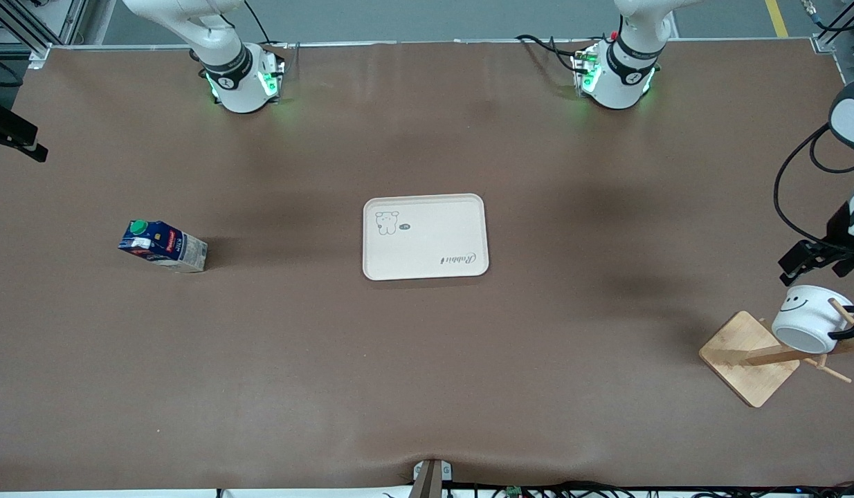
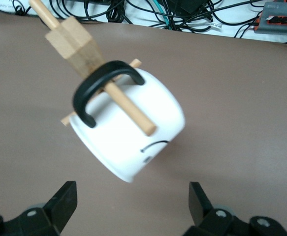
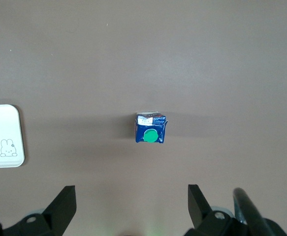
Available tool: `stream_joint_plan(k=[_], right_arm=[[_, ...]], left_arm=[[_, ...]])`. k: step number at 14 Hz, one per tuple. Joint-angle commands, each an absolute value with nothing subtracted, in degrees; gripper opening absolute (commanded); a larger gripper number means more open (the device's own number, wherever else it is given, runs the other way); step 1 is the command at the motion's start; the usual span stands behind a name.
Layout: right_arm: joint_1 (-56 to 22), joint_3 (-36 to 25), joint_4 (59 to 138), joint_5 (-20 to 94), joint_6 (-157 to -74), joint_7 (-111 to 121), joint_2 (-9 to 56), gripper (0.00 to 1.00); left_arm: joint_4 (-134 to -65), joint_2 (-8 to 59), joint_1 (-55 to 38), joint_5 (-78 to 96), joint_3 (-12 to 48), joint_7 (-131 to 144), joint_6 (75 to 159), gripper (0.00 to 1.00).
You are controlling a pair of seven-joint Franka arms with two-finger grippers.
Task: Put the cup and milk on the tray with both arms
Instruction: 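Lower the left gripper and grasp the white mug's rim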
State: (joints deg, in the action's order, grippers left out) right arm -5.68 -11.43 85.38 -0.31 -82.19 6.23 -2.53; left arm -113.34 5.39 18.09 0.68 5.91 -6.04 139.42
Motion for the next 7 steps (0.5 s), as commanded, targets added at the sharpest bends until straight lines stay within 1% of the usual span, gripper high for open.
stream_joint_plan(k=[1, 4, 7], right_arm=[[-5.45, -11.43, 85.34, -0.7, -82.0, 6.42, -2.64, 1.0], [-5.45, -11.43, 85.34, -0.7, -82.0, 6.42, -2.64, 1.0], [-5.36, -11.43, 85.34, -0.7, -81.91, 6.33, -2.64, 1.0]], left_arm=[[-113.03, 5.89, 20.73, 9.71, 6.5, -17.53, 140.27, 1.0], [-112.94, 7.2, 21.97, 19.57, 6.5, -26.52, 140.27, 1.0], [-112.5, 8.7, 21.88, 23.55, 6.5, -31.71, 140.71, 1.0]])
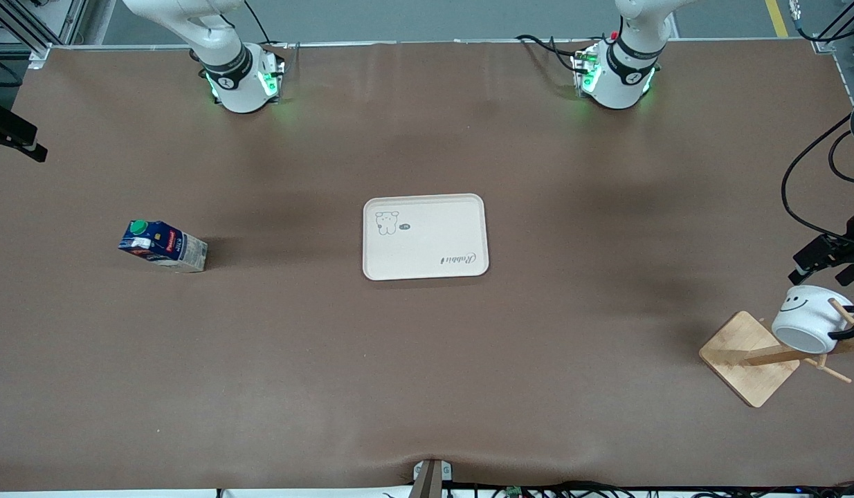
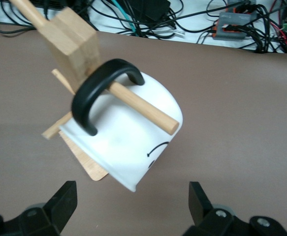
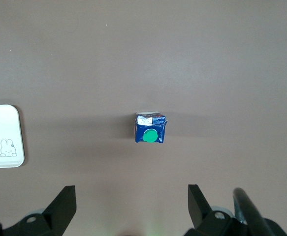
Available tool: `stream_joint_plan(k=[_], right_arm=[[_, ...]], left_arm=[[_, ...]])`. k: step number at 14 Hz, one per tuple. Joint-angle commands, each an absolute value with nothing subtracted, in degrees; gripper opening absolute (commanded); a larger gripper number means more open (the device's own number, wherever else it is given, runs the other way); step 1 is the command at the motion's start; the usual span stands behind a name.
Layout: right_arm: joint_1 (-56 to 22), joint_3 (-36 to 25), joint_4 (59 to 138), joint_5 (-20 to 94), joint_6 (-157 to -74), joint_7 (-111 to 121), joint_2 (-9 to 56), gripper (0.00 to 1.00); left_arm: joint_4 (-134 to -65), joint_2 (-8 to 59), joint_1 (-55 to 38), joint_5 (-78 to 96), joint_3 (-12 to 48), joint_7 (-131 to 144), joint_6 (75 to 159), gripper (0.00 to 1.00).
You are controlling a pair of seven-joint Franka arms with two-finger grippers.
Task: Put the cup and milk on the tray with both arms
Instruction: 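Lower the left gripper and grasp the white mug's rim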
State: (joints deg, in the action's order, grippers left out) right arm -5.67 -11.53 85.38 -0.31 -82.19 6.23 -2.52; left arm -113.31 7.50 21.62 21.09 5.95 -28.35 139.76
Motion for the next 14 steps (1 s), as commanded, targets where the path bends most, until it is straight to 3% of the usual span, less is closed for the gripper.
stream_joint_plan(k=[1, 6, 7, 12, 14], right_arm=[[-5.36, -11.43, 85.34, -0.7, -81.91, 6.33, -2.64, 1.0], [-5.01, -11.43, 85.34, -0.7, -81.91, 6.33, -2.64, 1.0], [-5.01, -11.43, 85.34, -0.7, -81.91, 6.42, -2.64, 1.0], [-4.92, -11.43, 85.34, -0.7, -81.91, 6.33, -2.64, 1.0], [-4.92, -11.43, 85.34, -0.7, -81.91, 6.33, -2.64, 1.0]], left_arm=[[-112.24, 9.57, 21.97, 23.9, 6.5, -34.16, 141.58, 1.0], [-110.66, 11.77, 21.89, 28.21, 6.5, -40.24, 142.47, 1.0], [-110.31, 12.3, 21.8, 28.3, 6.5, -40.43, 142.47, 0.93], [-110.21, 12.3, 21.01, 28.3, 6.77, -41.92, 142.3, 0.05], [-110.3, 12.04, 21.01, 28.3, 7.99, -41.92, 142.03, 0.0]])
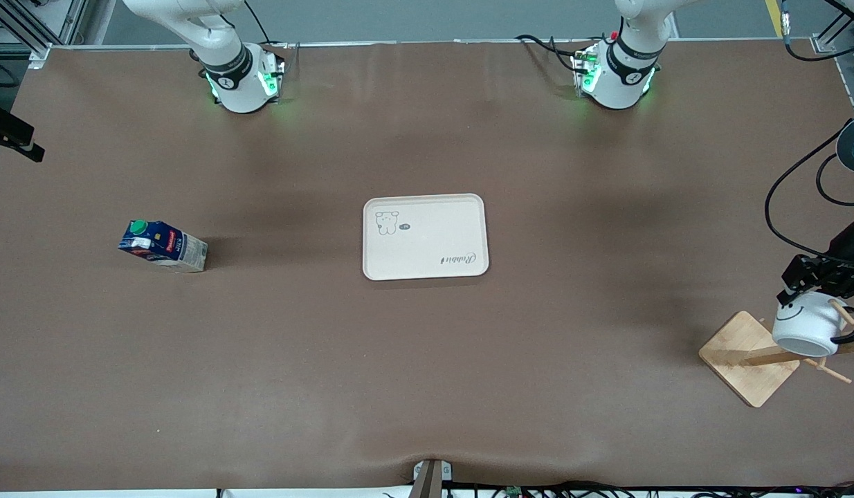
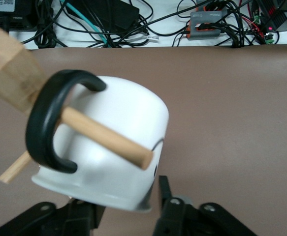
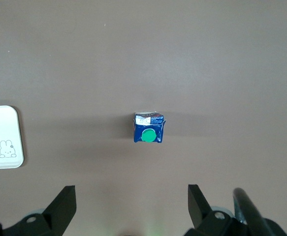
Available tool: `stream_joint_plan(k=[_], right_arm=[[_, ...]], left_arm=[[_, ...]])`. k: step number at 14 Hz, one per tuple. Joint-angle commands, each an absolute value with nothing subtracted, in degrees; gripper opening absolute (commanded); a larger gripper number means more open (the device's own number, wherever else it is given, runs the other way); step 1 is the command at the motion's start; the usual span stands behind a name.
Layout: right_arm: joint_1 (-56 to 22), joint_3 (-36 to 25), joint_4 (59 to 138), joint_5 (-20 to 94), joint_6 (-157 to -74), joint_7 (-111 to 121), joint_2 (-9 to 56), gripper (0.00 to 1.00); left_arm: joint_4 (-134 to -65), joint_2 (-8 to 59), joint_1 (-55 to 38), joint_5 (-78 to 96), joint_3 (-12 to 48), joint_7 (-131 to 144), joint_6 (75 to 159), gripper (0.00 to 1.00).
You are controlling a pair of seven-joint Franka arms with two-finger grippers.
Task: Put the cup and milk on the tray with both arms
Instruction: 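Lower the left gripper and grasp the white mug's rim, then lift the white mug off the stand peg with the left gripper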
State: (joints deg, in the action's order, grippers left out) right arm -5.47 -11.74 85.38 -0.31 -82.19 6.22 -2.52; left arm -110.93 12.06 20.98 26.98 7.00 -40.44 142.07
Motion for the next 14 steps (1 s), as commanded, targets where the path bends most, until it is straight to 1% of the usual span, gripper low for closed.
stream_joint_plan(k=[1, 5, 7, 9, 12, 14], right_arm=[[-4.92, -11.43, 85.34, -0.7, -81.91, 6.33, -2.55, 1.0], [-4.66, -11.43, 85.34, -0.7, -81.91, 6.33, -2.55, 1.0], [-4.57, -11.43, 85.34, -0.7, -81.91, 6.42, -2.55, 1.0], [-4.57, -11.43, 85.43, -0.7, -81.91, 6.33, -2.55, 1.0], [-4.57, -11.34, 85.34, -0.53, -82.0, 6.5, -2.46, 1.0], [-4.66, -11.43, 85.25, -0.53, -82.0, 6.15, -2.37, 1.0]], left_arm=[[-110.3, 11.87, 20.92, 28.21, 8.43, -42.01, 141.86, 0.0], [-110.56, 9.85, 21.01, 27.51, 12.56, -40.35, 141.51, 0.0], [-110.83, 8.01, 20.92, 27.33, 13.88, -36.32, 138.53, 0.0], [-110.92, 5.99, 20.92, 23.67, 15.2, -31.23, 135.63, 0.0], [-111.09, 3.17, 21.01, 16.98, 19.93, -17.01, 131.76, 0.0], [-111.01, 2.47, 21.09, 15.12, 23.36, -10.23, 129.56, 0.0]])
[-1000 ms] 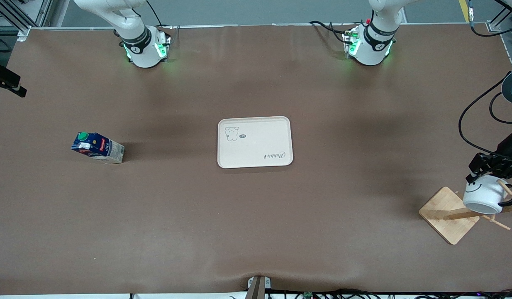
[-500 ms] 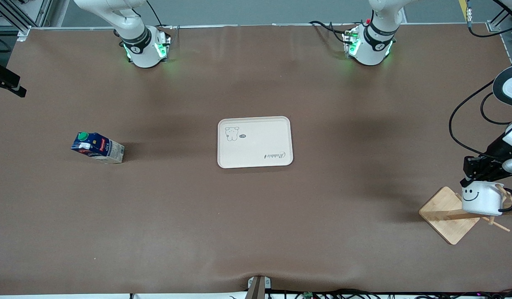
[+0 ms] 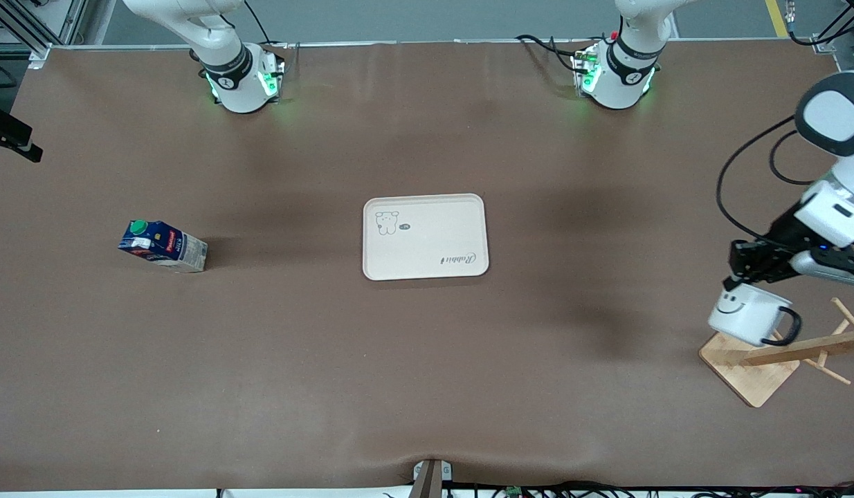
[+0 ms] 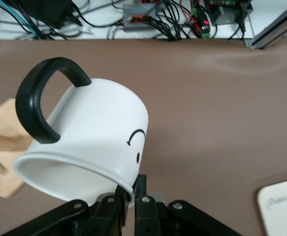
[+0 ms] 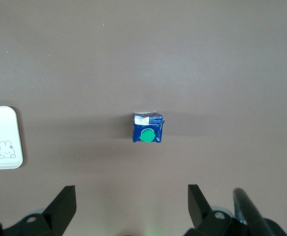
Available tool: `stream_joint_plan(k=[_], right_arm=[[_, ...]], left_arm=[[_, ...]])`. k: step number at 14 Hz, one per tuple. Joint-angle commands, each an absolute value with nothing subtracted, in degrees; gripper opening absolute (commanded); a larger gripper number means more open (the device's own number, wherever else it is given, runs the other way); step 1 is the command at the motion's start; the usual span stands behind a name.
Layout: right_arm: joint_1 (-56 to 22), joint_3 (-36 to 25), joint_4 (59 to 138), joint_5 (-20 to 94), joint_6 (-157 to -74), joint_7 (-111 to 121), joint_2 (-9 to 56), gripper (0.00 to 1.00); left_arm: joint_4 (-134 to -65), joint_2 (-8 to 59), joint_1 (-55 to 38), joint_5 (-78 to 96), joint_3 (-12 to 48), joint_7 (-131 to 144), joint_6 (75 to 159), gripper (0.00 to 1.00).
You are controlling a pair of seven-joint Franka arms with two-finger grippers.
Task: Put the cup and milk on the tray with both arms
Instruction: 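Lift the white mug off the stand peg with the left gripper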
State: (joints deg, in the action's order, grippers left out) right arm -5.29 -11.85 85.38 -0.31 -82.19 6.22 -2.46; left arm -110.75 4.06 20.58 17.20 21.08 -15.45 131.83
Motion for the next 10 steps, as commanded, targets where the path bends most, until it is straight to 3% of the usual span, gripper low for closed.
stream_joint_plan(k=[1, 6, 8, 10], right_arm=[[-4.48, -11.34, 85.17, -0.53, -82.0, 6.33, -2.03, 1.0], [-4.4, -11.34, 84.81, -0.53, -82.35, 6.42, 0.43, 1.0], [-4.48, -11.34, 84.55, -1.4, -82.0, 6.59, 3.68, 1.0], [-3.87, -11.34, 84.64, -1.14, -82.26, 6.59, 4.56, 1.0]], left_arm=[[-111.01, 2.2, 21.09, 15.12, 24.77, -6.98, 128.59, 0.0], [-109.34, 4.47, 20.66, 9.79, 38.2, 25.59, 126.74, 0.0], [-106.54, 9.99, 17.6, 2.58, 42.87, 42.1, 126.74, 0.0], [-102.76, 16.32, 10.14, -3.05, 42.8, 55.49, 126.48, 0.0]])
